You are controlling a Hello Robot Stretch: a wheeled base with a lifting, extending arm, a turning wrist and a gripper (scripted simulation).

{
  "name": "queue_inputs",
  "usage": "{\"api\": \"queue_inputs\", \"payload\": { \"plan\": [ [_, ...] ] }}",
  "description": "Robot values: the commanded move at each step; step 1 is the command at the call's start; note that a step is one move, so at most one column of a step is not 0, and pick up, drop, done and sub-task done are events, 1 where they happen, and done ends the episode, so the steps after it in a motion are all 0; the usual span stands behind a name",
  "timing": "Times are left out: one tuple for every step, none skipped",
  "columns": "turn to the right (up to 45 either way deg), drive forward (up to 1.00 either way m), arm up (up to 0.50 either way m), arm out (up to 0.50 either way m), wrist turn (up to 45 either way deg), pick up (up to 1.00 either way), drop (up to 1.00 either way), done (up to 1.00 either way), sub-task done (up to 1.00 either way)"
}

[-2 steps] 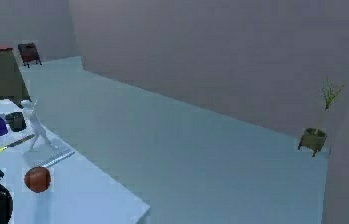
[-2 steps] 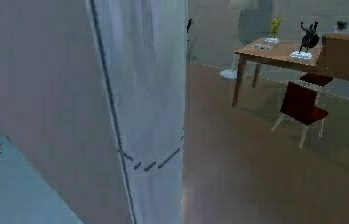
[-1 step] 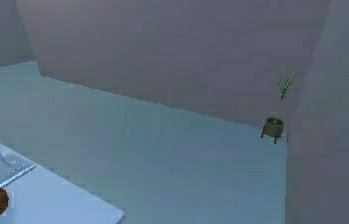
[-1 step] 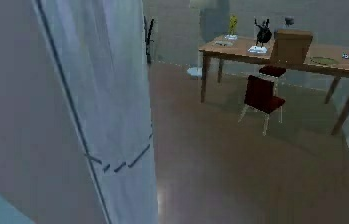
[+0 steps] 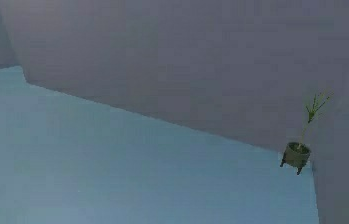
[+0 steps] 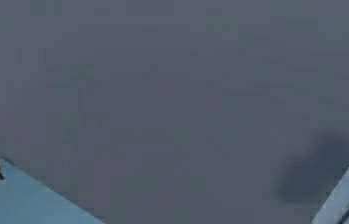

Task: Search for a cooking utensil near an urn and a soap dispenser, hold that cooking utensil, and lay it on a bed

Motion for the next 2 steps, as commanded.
{"api": "queue_inputs", "payload": {
  "plan": [
    [21.0,0.0,0.0,0.0,0.0,0.0,0.0,0.0,0.0],
    [0.0,0.15,0.0,0.0,0.0,0.0,0.0,0.0,0.0]
  ]
}}
